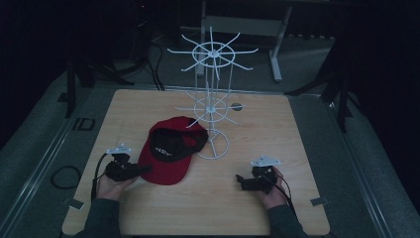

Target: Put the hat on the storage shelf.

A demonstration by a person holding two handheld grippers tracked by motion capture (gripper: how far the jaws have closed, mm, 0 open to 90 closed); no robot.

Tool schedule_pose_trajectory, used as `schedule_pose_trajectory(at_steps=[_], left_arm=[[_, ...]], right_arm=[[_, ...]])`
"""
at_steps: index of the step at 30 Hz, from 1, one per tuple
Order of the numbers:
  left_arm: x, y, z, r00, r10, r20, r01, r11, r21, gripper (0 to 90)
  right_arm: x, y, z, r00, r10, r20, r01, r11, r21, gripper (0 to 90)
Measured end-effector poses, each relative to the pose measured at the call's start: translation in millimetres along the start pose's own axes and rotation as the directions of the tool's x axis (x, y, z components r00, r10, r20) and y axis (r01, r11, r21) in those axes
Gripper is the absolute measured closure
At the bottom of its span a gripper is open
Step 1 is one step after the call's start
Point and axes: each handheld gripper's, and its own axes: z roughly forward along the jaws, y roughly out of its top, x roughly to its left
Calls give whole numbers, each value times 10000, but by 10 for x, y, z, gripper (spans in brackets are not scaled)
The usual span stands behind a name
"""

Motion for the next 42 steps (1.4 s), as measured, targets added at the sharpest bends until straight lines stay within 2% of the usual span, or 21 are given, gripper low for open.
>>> schedule_pose_trajectory(at_steps=[1,2,6,8,24,42], left_arm=[[0,0,0,10000,0,0,0,10000,0,856],[-15,6,-33,9997,72,-253,-78,9997,-223,857],[-44,9,-53,9984,26,-566,-52,9989,-467,859],[-85,37,-72,9958,237,-879,-288,9979,-579,859],[-51,86,-203,9930,-63,-1177,-61,9944,-1052,858],[-66,176,-358,9848,-321,-1708,15,9844,-1758,858]], right_arm=[[0,0,0,10000,0,0,0,10000,-1,121],[0,0,0,10000,0,-2,0,10000,-1,121],[0,0,0,10000,4,-2,-4,10000,1,121],[0,1,0,10000,0,-5,0,10000,0,121],[-1,1,1,10000,-4,-7,4,10000,-1,121],[0,1,1,10000,0,-6,0,10000,-3,121]])
